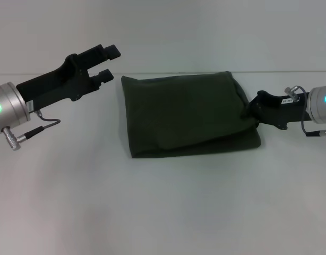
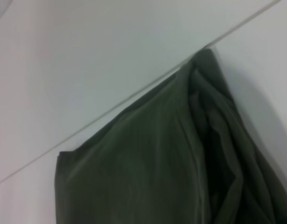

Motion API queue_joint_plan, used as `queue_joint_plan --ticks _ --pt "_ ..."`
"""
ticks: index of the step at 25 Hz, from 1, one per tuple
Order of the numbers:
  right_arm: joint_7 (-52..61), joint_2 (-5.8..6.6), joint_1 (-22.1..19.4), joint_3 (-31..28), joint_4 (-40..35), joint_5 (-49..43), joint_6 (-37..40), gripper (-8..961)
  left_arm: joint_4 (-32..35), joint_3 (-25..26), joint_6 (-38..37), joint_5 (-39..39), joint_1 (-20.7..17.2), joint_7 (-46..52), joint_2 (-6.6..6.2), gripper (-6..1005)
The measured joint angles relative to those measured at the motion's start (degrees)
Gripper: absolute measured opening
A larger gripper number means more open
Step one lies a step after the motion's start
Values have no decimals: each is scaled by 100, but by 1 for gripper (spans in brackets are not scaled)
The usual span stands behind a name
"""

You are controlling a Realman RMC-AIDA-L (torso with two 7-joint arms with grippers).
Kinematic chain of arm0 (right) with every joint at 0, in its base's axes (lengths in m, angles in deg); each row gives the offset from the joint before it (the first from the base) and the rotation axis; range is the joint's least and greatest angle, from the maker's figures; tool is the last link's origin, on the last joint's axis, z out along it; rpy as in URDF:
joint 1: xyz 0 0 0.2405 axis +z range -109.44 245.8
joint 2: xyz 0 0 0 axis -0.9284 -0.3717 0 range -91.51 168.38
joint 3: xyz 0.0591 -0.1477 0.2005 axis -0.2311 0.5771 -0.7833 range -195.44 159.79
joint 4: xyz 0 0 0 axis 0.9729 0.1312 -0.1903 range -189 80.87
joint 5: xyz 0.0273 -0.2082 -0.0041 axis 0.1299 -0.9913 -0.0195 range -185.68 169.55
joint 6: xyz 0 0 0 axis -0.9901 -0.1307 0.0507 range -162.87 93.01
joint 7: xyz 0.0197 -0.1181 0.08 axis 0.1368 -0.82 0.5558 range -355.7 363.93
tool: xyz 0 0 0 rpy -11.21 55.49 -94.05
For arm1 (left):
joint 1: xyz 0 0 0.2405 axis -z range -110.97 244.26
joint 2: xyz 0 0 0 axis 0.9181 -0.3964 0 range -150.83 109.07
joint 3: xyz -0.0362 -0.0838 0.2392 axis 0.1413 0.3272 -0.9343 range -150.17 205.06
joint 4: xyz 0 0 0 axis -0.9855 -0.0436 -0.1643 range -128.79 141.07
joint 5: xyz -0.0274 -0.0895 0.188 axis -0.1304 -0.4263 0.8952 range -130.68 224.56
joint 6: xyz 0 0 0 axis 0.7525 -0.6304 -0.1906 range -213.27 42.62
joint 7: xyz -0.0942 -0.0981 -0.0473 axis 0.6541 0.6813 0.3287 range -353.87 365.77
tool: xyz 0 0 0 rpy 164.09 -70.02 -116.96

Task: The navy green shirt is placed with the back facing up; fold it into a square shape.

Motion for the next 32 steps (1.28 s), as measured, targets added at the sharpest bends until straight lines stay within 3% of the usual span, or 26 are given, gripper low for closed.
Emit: queue_joint_plan --ticks 6,10,17,21,25,28,32 --pt "90 65 -3 55 116 -36 30 59 -8 102 2 0 0 -10 20 792" --pt "267 210 -19 67 226 -131 85 90 -9 102 21 -1 11 -17 26 792" --pt "381 404 -135 29 198 -267 289 324 -9 102 54 -21 38 -69 28 792" --pt "463 529 -221 -330 -243 -34 1041 394 -9 109 65 -83 17 -79 14 792" --pt "436 467 -178 -467 -553 309 1600 411 -17 111 62 -141 1 -80 -3 792" --pt "256 294 -76 -365 -523 327 1626 412 -29 75 27 -118 16 -68 -15 792" --pt "-590 196 -137 -443 -670 416 1844 412 -98 -132 -255 -37 -24 67 -174 793"
